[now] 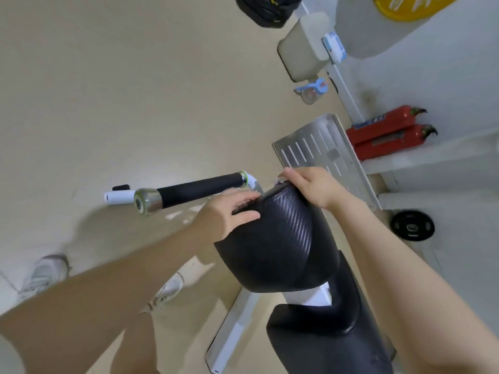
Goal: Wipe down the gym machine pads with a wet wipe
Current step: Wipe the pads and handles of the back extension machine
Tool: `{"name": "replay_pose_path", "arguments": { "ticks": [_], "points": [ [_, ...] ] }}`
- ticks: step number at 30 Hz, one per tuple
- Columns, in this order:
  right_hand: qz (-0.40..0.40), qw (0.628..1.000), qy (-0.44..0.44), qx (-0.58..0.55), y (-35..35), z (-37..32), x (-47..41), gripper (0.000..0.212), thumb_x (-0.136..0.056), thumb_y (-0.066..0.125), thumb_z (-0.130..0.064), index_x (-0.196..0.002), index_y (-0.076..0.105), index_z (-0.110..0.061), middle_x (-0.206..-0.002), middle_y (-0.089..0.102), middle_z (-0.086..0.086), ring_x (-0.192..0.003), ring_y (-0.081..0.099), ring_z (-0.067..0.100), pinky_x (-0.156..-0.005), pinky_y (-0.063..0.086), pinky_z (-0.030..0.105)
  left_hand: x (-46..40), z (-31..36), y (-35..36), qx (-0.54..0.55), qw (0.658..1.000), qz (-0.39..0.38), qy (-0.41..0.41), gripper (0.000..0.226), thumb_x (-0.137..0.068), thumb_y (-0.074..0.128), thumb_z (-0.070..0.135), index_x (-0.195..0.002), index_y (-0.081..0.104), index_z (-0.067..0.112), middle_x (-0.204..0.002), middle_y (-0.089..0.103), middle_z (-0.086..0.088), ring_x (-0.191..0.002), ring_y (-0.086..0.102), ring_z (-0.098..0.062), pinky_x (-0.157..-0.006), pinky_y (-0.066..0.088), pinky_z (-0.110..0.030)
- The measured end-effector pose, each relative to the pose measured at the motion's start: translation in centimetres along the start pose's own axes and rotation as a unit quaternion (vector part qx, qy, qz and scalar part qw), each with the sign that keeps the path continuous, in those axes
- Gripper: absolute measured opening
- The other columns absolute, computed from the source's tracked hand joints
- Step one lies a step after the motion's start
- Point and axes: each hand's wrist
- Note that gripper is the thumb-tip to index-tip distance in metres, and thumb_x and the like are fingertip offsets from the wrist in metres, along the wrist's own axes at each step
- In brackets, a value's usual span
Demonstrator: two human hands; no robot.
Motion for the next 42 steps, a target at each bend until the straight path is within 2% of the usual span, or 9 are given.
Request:
{"name": "replay_pose_path", "arguments": {
  "ticks": [3,7,11,16,21,29,36,39,42],
  "points": [
    [0.012,0.992,-0.001,-0.123,0.7,1.1,-0.2,0.048,-0.1,0.03,-0.04,-0.106,0.07,-0.015,-0.116,0.066,0.003,-0.113,0.054,0.017,-0.087,0.031,0.019,-0.2,0.6,-0.1,-0.007,1.0,0.022,-0.004,0.035,-0.08,0.068,0.007,-0.114,0.065,0.016,-0.097,0.054,0.01,-0.086,0.056,0.01,-0.083,0.036,0.0],
    [0.049,0.97,-0.163,-0.173,0.6,0.8,2.6,0.041,-0.101,0.031,-0.024,-0.102,0.068,-0.006,-0.106,0.067,0.006,-0.1,0.056,0.013,-0.086,0.035,0.015,-0.1,1.6,0.2,-0.108,0.992,0.06,0.004,0.033,-0.077,0.069,0.014,-0.109,0.069,0.02,-0.091,0.056,0.015,-0.087,0.055,0.004,-0.081,0.034,0.0],
    [0.06,0.946,-0.241,-0.208,1.3,1.6,3.6,0.051,-0.096,0.025,-0.035,-0.102,0.066,-0.005,-0.105,0.066,0.003,-0.101,0.055,0.011,-0.094,0.036,0.018,-0.2,3.3,0.1,-0.171,0.985,0.03,0.018,0.046,-0.07,0.065,0.036,-0.113,0.065,0.018,-0.111,0.061,0.006,-0.106,0.057,-0.011,-0.095,0.042,-0.022],
    [0.05,0.943,-0.179,-0.275,2.2,3.3,1.2,0.054,-0.094,0.024,-0.043,-0.103,0.067,-0.012,-0.109,0.066,-0.002,-0.106,0.056,0.014,-0.098,0.038,0.028,-1.3,5.1,0.6,-0.127,0.992,0.024,-0.008,0.028,-0.078,0.068,0.032,-0.103,0.065,0.019,-0.092,0.06,0.014,-0.088,0.061,-0.013,-0.084,0.045,-0.023],
    [0.012,0.98,-0.081,-0.184,1.5,5.0,-1.6,0.038,-0.103,0.026,-0.023,-0.115,0.061,-0.013,-0.121,0.057,0.002,-0.113,0.046,0.014,-0.098,0.028,0.022,-4.1,6.6,1.2,-0.172,0.985,-0.011,-0.015,0.027,-0.089,0.055,0.035,-0.111,0.059,0.019,-0.1,0.059,0.009,-0.083,0.053,-0.003,-0.07,0.038,-0.005],
    [-0.006,0.958,-0.229,-0.172,0.8,4.4,1.2,0.04,-0.09,0.028,-0.039,-0.113,0.053,-0.019,-0.11,0.054,-0.005,-0.109,0.046,0.015,-0.098,0.033,0.031,-7.5,9.1,1.5,-0.228,0.964,-0.083,-0.113,0.02,-0.08,0.063,0.045,-0.084,0.057,0.026,-0.071,0.056,0.014,-0.069,0.052,-0.003,-0.067,0.04,-0.021],
    [-0.031,0.967,-0.121,-0.22,2.3,7.7,-4.9,0.033,-0.097,0.031,-0.025,-0.107,0.06,-0.015,-0.111,0.057,-0.002,-0.109,0.044,0.012,-0.102,0.028,0.03,-10.1,8.2,1.5,-0.171,0.965,-0.169,-0.107,0.033,-0.076,0.058,0.046,-0.102,0.061,0.026,-0.096,0.063,0.008,-0.086,0.057,-0.011,-0.082,0.045,-0.023],
    [-0.026,0.976,-0.068,-0.207,3.3,10.1,-8.1,0.036,-0.098,0.031,-0.031,-0.111,0.06,-0.013,-0.115,0.056,-0.003,-0.112,0.045,0.013,-0.1,0.029,0.028,-11.8,8.0,2.0,-0.138,0.968,-0.165,-0.133,0.005,-0.089,0.055,0.029,-0.088,0.059,0.026,-0.098,0.062,0.003,-0.09,0.056,-0.013,-0.08,0.041,-0.014],
    [-0.04,0.967,0.004,-0.253,3.6,10.8,-9.2,0.031,-0.099,0.037,-0.029,-0.115,0.058,-0.014,-0.12,0.055,0.0,-0.112,0.048,0.016,-0.089,0.03,0.019,-13.5,7.8,2.8,-0.126,0.96,-0.189,-0.164,0.011,-0.089,0.055,0.028,-0.095,0.064,0.029,-0.1,0.069,0.001,-0.094,0.063,-0.013,-0.085,0.047,-0.024]
  ]
}}
Point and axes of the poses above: each hand's wrist, its own x-axis away from the middle knuckle, its own y-axis out of the palm, z = x × y
